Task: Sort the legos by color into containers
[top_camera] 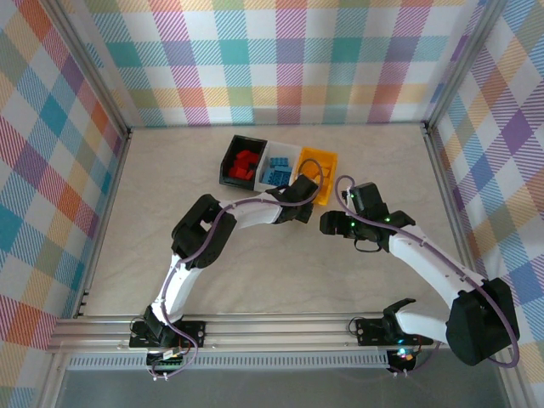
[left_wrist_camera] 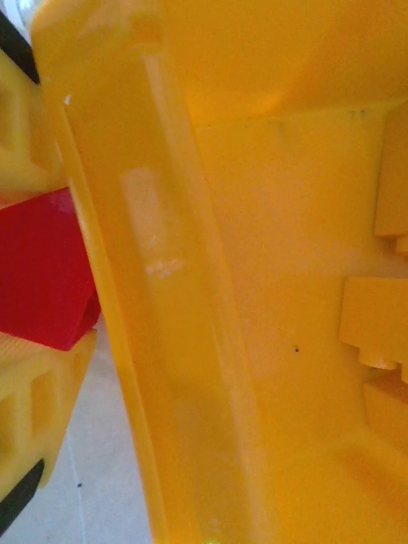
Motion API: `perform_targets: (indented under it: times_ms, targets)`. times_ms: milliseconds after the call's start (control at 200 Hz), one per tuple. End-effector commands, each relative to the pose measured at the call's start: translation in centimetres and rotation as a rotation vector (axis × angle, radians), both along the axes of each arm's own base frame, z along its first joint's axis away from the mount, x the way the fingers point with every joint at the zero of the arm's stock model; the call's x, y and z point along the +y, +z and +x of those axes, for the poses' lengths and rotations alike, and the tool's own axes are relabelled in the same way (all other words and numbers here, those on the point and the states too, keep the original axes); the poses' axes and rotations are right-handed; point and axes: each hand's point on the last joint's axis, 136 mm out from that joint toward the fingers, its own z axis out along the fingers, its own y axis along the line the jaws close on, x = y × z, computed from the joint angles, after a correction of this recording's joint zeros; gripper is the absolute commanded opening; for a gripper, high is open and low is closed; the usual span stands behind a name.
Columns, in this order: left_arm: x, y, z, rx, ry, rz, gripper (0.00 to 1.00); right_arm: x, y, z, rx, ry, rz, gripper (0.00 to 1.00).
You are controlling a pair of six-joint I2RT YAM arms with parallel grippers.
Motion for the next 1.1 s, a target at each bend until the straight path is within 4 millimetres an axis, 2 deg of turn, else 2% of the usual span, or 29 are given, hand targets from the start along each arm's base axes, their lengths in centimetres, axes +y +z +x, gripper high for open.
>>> perform_targets:
  times_ms: [0,75,400,585,670,875,1095]
  targets:
    - [1.3,-0.5,-0.1,0.009,0.03,-0.002,0.34,-0.1,-0.3,-0.1,-0.003,0.001,0.012,0.74]
    - [1.7,-0.1,-0.5,0.009,0.038,-0.015,0.3,-0.2,-0.6,-0.2,0.0,0.001,0.009,0.74]
    - [3.6,-0.3,-3.5,0.076,0.068,-0.034,0.28,-0.2,-0.9,-0.4,-0.004,-0.002,0.018,0.73]
    - [3.4,-0.7,-5.3,0.156,0.005,-0.021,0.27,0.3,-1.7,-0.5,0.031,0.006,0.032,0.73]
    - [4.6,-0.7,-6.3,0.188,0.007,0.009,0.26,0.3,-2.0,-0.4,0.04,-0.001,0.036,0.73]
    - [7.2,1.4,-8.1,0.192,0.039,0.007,0.26,0.3,-1.7,-0.2,0.019,-0.006,0.038,0.73]
    - [10.5,7.0,-6.8,0.108,0.11,-0.032,0.27,0.8,-1.7,-0.1,0.023,-0.001,0.066,0.73]
